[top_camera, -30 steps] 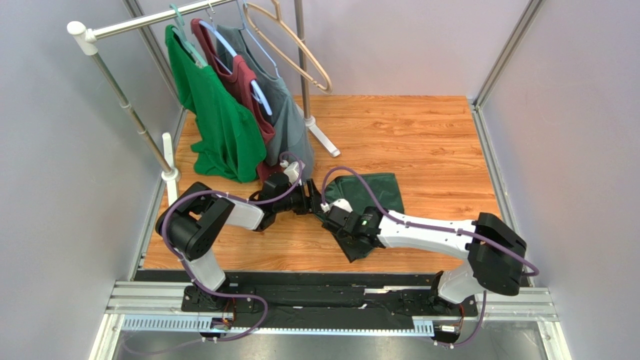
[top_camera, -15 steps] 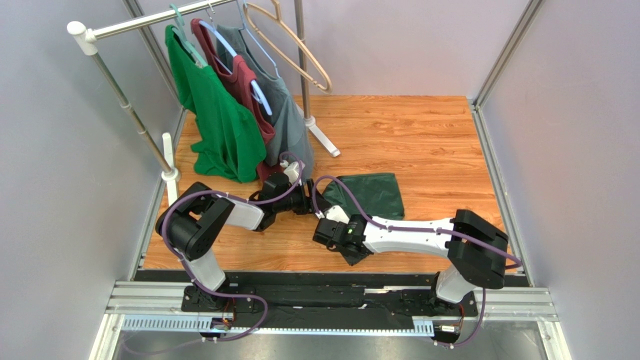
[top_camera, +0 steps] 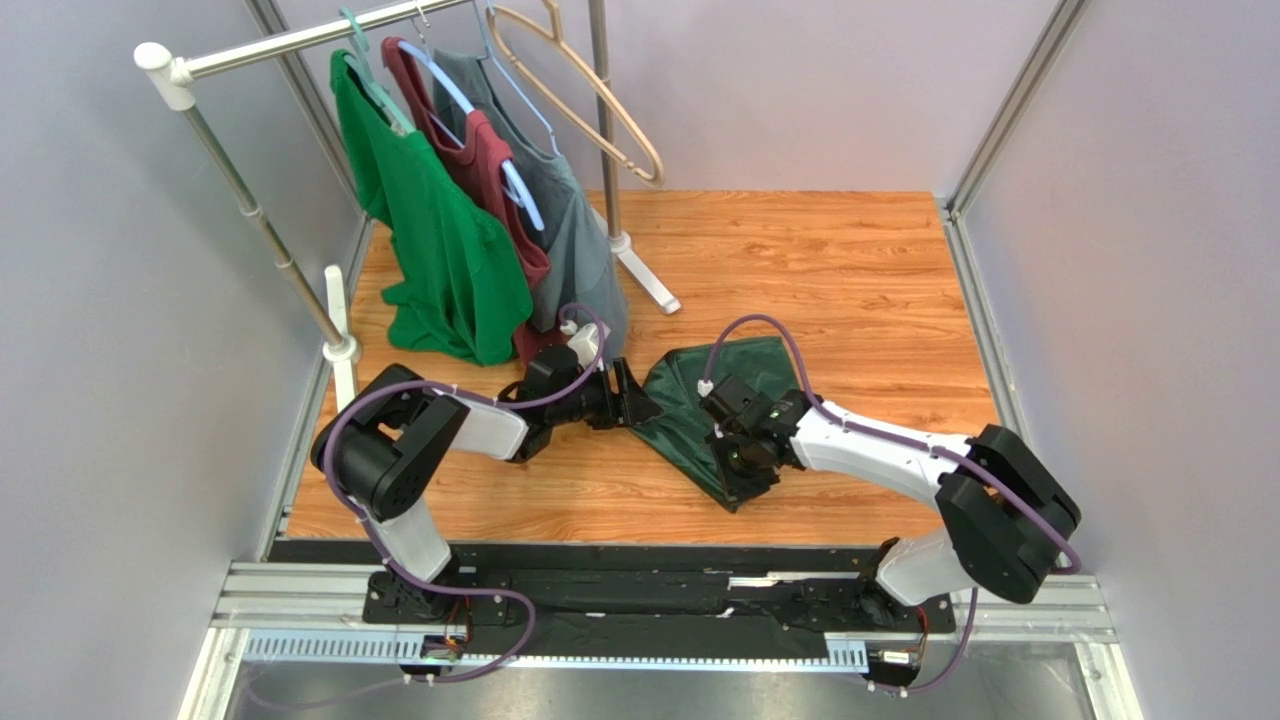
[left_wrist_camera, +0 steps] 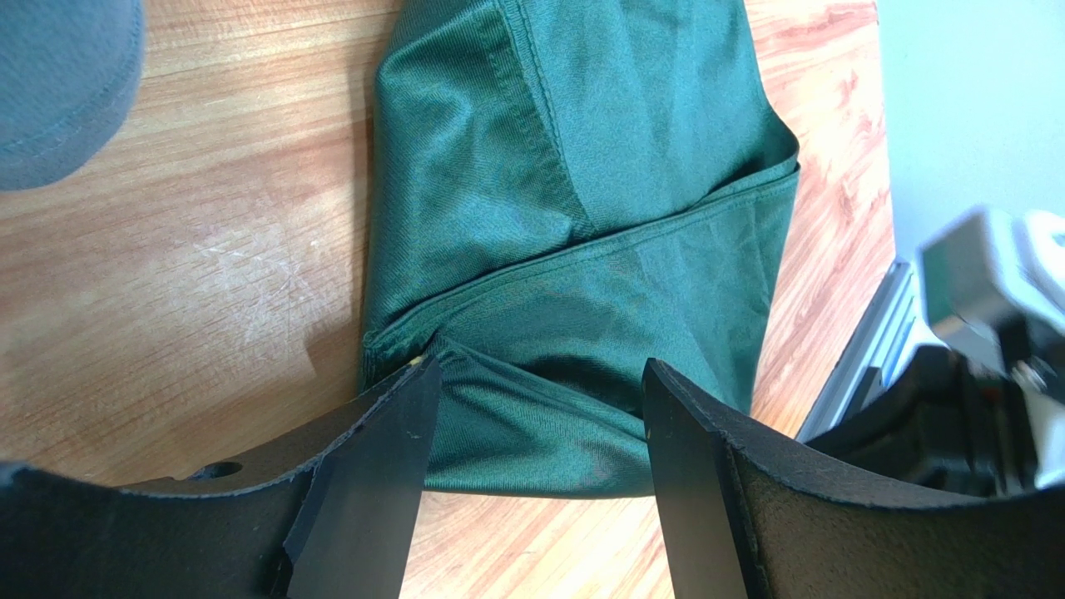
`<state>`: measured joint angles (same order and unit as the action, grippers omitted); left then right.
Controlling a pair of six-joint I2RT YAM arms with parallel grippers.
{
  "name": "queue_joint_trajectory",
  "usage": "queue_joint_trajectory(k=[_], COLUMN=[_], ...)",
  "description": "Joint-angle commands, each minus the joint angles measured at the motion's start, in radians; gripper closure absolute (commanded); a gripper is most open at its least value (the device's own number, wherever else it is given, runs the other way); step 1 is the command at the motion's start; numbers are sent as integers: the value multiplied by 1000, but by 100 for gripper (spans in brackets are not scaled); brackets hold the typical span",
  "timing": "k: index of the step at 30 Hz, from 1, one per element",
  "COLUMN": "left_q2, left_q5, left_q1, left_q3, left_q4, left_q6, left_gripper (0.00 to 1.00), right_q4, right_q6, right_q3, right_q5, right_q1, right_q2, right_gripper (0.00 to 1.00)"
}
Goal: Fold the napkin, place the utensils inside, and roll it up
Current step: Roll the napkin with the utensil
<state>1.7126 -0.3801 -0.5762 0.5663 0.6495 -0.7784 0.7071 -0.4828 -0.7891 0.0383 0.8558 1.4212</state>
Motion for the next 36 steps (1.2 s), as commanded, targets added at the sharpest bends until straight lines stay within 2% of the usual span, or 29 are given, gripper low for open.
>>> queue_joint_trajectory(k=[1, 6, 9, 12, 13, 14, 15, 17, 18, 23, 27, 28, 31, 36], left_q2=[27, 30, 28, 30, 28, 31, 33, 35, 35, 35, 38, 38, 36, 47], left_q5=[47, 52, 58, 58, 53, 49, 46, 41, 43, 41, 27, 24, 23, 7], left_q1=[2, 1, 1, 1, 1, 1, 1, 1, 1, 1, 1, 1, 3, 16], left_q3=[0, 6, 4, 7, 7, 10, 14, 14, 14, 23, 37, 44, 59, 70], left_q4=[-100, -109, -117, -120, -122, -123, -125, -126, -126, -145, -169, -188, -226, -254], left_q6=[45, 51, 53, 57, 57, 59, 59, 57, 59, 56, 47, 47, 50, 50], left_gripper=[28, 28, 29, 28, 28, 28, 29, 28, 28, 29, 28, 28, 28, 28], right_q4=[-34, -25, 9, 43, 54, 67, 103, 150, 193, 190, -4, -42, -178, -300], right_q6=[38, 41, 36, 33, 32, 30, 29, 35, 33, 82, 137, 150, 214, 282], right_q3=[17, 36, 37, 19, 10, -19, -36, -82, -131, -239, -231, -214, -202, -188], right_q5=[163, 210, 183, 144, 137, 108, 92, 37, 19, -37, -123, -136, -161, -196], right_q1=[-60, -130, -158, -175, -178, -176, -176, -178, -176, -124, 3, 67, 165, 227], right_q2=[27, 82, 91, 76, 58, 50, 42, 25, 15, -83, -131, -131, -79, 31], right_gripper=[100, 100, 99, 89, 79, 75, 64, 58, 48, 43, 42, 42, 42, 43])
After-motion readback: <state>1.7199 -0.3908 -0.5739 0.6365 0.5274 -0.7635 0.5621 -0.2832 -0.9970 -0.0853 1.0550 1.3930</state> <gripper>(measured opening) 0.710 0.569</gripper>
